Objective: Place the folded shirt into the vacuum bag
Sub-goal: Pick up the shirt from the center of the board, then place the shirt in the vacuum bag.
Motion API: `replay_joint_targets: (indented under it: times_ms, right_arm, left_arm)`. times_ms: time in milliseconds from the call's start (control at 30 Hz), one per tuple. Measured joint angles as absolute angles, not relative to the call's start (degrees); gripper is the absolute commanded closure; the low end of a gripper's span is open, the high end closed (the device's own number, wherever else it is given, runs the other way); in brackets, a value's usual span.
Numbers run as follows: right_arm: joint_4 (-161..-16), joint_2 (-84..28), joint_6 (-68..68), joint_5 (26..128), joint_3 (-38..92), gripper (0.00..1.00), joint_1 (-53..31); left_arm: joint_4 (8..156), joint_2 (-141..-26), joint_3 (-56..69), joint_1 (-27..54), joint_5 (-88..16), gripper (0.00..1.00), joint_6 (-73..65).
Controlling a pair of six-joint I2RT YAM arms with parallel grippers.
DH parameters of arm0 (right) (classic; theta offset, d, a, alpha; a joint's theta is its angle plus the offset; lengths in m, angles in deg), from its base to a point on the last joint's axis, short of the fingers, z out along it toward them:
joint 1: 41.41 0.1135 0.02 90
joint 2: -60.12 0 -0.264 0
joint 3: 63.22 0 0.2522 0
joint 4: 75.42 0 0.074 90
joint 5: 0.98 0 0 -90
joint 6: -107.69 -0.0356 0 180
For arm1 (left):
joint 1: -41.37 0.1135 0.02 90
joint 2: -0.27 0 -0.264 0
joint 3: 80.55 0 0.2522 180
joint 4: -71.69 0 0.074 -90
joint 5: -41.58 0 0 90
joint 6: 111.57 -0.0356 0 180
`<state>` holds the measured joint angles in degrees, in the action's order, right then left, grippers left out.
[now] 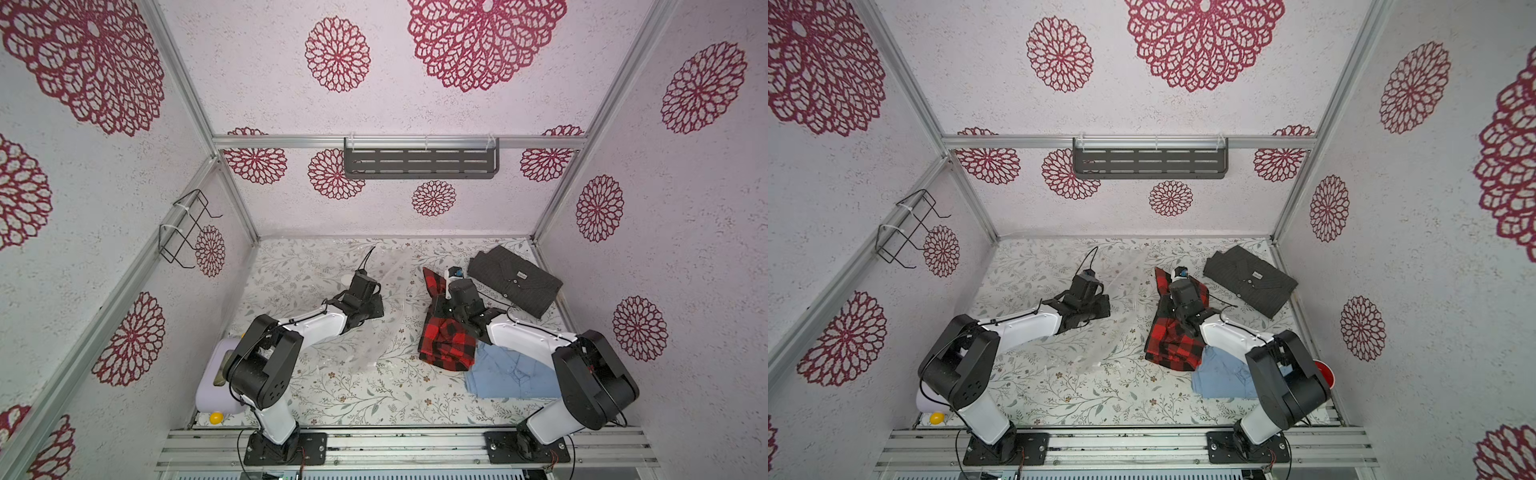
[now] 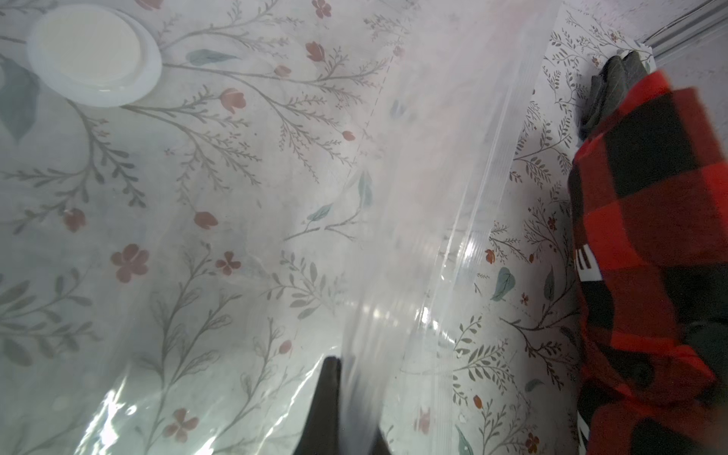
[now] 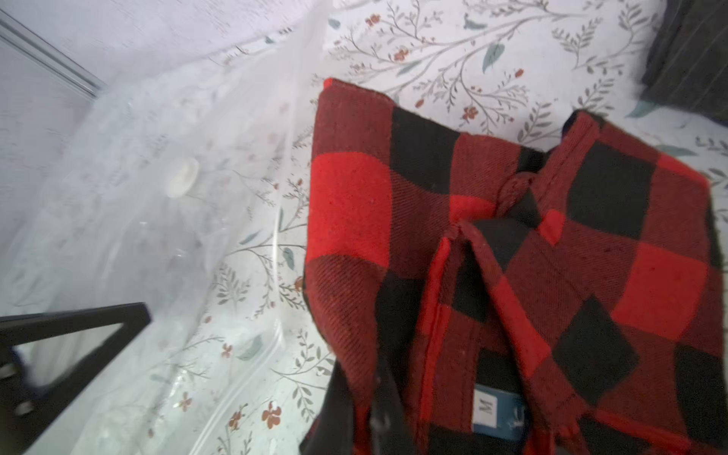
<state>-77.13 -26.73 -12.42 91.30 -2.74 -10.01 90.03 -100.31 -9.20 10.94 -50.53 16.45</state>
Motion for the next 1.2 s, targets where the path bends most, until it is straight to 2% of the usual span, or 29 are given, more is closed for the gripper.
replay_joint_targets:
  times_ms: [533,900,1200]
  right_arm:
    - [-68.59,-23.1,-14.4,89.33,-7.71,1.0,-4.27]
    - [-70.38,-29.79,-16.94,92.15,-2.31,1.0,-0.07]
    - [-69.55,-41.96,-21.01,84.96,3.09,1.0,-0.77]
  left_arm:
    - [88.04,-105.58,-7.28,10.5,-46.61,1.0,17.92]
    - [87.58,-105.88,-6.6,9.1,-46.61,1.0,18.07]
    - [85.62,-103.72,-8.09,6.13,-49.41,1.0,17.24]
